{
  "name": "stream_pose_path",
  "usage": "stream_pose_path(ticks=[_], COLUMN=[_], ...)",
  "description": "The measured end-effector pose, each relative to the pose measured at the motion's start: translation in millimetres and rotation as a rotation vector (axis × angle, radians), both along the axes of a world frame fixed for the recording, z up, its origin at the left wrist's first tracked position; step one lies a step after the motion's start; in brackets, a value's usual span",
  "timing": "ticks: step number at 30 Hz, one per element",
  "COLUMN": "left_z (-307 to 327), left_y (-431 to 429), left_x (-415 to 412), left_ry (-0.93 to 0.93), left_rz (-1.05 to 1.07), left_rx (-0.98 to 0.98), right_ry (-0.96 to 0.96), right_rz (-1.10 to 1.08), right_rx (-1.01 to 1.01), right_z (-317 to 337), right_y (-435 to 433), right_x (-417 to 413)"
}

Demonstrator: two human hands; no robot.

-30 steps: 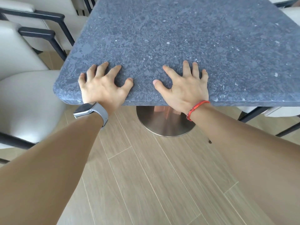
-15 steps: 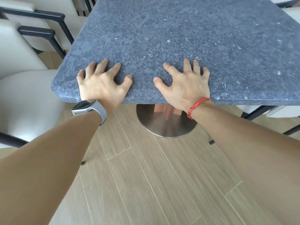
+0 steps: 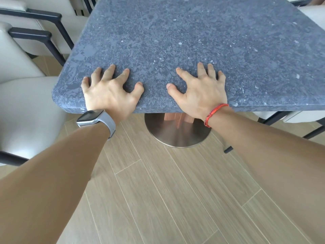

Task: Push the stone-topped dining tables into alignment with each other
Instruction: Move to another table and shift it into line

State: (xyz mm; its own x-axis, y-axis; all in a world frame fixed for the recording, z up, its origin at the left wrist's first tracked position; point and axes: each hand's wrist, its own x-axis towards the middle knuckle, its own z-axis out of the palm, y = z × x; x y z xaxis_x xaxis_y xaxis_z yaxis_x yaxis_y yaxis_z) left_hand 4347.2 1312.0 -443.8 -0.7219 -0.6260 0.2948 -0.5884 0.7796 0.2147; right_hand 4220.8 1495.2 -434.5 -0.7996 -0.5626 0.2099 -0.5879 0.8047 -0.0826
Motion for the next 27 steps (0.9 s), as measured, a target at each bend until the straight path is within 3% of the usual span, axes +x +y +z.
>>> stream_pose_path(ticks=[27], left_z=[3.3], left_y=[-0.4], left_x=[-0.8], left_ry=[-0.035], left_rz=[-0.001], left_rx=[-0.001], right_ry=[-0.013], right_rz=[0.003], right_rx=[-0.022], right_z=[0.6], right_y=[-2.8], right_x=[-0.3])
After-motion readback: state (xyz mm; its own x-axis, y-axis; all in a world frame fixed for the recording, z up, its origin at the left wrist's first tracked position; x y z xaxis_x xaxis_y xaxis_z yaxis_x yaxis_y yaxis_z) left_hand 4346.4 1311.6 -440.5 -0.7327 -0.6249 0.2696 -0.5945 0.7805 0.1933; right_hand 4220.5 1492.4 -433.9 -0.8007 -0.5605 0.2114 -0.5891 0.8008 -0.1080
